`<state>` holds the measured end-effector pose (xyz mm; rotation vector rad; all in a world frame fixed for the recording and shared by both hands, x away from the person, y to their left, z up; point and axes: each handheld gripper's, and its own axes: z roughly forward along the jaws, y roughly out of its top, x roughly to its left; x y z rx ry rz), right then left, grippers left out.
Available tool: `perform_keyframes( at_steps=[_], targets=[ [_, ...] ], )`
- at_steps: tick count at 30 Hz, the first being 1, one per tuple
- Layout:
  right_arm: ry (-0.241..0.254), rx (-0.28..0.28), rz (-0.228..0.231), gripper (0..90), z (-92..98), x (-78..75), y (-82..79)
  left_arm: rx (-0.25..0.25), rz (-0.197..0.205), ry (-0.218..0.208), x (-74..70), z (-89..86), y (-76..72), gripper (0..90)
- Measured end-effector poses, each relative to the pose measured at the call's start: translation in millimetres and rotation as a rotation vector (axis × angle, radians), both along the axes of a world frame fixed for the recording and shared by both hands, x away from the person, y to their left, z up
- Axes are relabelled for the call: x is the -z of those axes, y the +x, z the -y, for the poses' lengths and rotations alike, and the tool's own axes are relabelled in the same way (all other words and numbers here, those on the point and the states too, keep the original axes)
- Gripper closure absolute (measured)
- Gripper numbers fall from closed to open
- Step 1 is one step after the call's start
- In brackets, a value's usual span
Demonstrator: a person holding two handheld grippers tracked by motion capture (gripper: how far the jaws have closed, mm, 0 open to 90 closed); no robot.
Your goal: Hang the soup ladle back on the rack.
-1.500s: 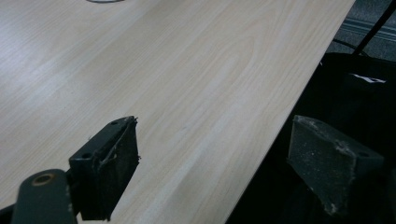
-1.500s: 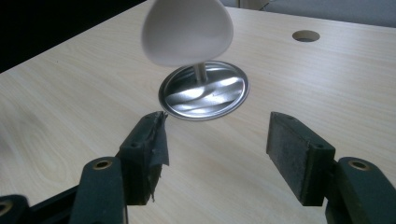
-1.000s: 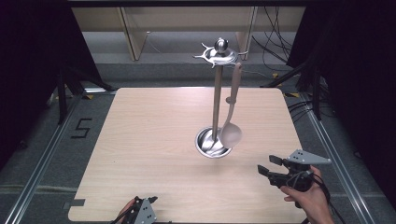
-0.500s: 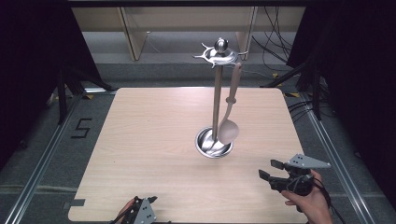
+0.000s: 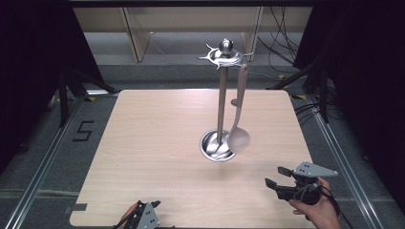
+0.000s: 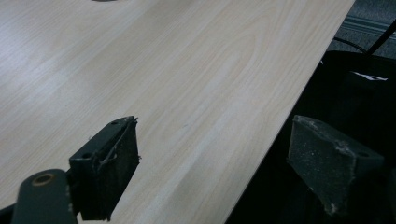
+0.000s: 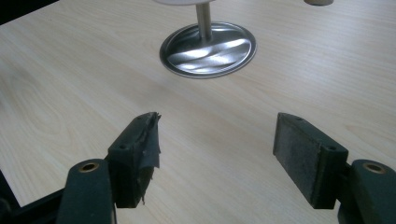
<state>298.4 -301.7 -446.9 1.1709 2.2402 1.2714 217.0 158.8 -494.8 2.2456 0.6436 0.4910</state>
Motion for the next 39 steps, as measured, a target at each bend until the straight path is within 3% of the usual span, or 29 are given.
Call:
perform_keyframes(
  at_steps=[1,2,4,5,7,8,10,11,13,14,15,19,21,23,24,26,28,30,35,37,39],
  targets=[
    [-0.001,-0.016,0.023,31.8,1.6,0.0,1.4,-0.001,0.0,-0.002,0.1,0.1,0.0,15.4],
    [0.009,0.007,0.002,31.8,1.2,-1.0,-1.3,-0.002,0.0,-0.003,0.1,0.0,0.0,15.4],
    [0.003,-0.005,0.021,31.6,3.5,-0.9,-0.9,-0.002,0.0,-0.003,0.1,-0.2,0.2,15.4],
    [0.016,0.008,0.001,31.5,2.9,-0.7,-2.8,-0.003,-0.001,-0.004,0.2,-0.1,0.2,15.4],
    [0.008,0.0,0.023,31.1,4.3,1.8,-1.7,-0.003,-0.001,-0.002,0.2,-0.2,0.4,15.4],
    [0.015,0.007,-0.008,30.8,3.7,2.1,-3.8,-0.003,-0.001,-0.002,0.1,-0.3,0.4,15.4],
    [0.0,-0.006,0.017,30.2,4.4,4.9,-2.6,-0.007,-0.004,-0.01,0.7,0.0,0.4,15.4],
    [0.008,0.005,-0.006,30.2,3.1,5.7,-4.8,-0.005,-0.006,-0.009,0.4,-0.3,0.3,15.4],
    [-0.016,-0.01,0.006,29.9,4.2,7.0,-4.9,-0.004,-0.005,-0.008,0.5,-0.2,0.3,15.4],
    [-0.002,0.0,-0.009,29.7,2.2,8.3,-6.8,-0.004,-0.004,-0.009,0.4,-0.1,0.2,15.4],
    [-0.029,-0.01,-0.003,29.5,3.3,8.7,-6.9,-0.004,-0.004,-0.008,0.4,-0.1,0.1,15.4],
    [-0.019,-0.015,-0.023,29.2,1.3,11.8,-11.2,-0.005,-0.004,-0.007,0.6,-0.1,0.3,15.4],
    [-0.037,-0.031,0.004,28.9,2.0,14.6,-10.7,-0.005,-0.002,-0.002,0.3,-1.1,0.5,15.4],
    [-0.02,-0.018,-0.027,28.7,-0.1,16.7,-14.1,-0.007,0.004,0.0,-0.4,-1.8,0.8,15.4],
    [-0.032,-0.032,-0.011,28.7,1.5,17.7,-13.1,-0.003,0.002,-0.005,-0.2,-1.9,1.0,15.4],
    [-0.027,-0.018,-0.03,28.5,0.3,19.1,-16.1,0.0,-0.005,-0.012,0.5,-1.5,0.9,15.4],
    [-0.05,-0.023,-0.007,28.4,2.2,20.2,-15.4,0.001,0.001,-0.012,0.8,-1.0,0.6,15.4],
    [-0.031,-0.032,-0.019,28.4,1.7,22.1,-16.2,-0.001,-0.003,-0.017,1.2,-0.5,0.6,15.3],
    [-0.046,-0.031,-0.041,28.2,-1.0,24.1,-21.6,0.0,-0.003,-0.013,1.9,-0.6,0.9,15.3],
    [-0.059,-0.042,-0.019,28.1,-0.8,25.3,-21.8,0.0,-0.003,-0.013,1.9,-0.6,0.7,15.3],
    [-0.052,-0.024,-0.044,28.0,-3.0,25.6,-26.3,0.001,0.002,-0.008,0.9,-1.3,0.9,15.4]
  ],
)
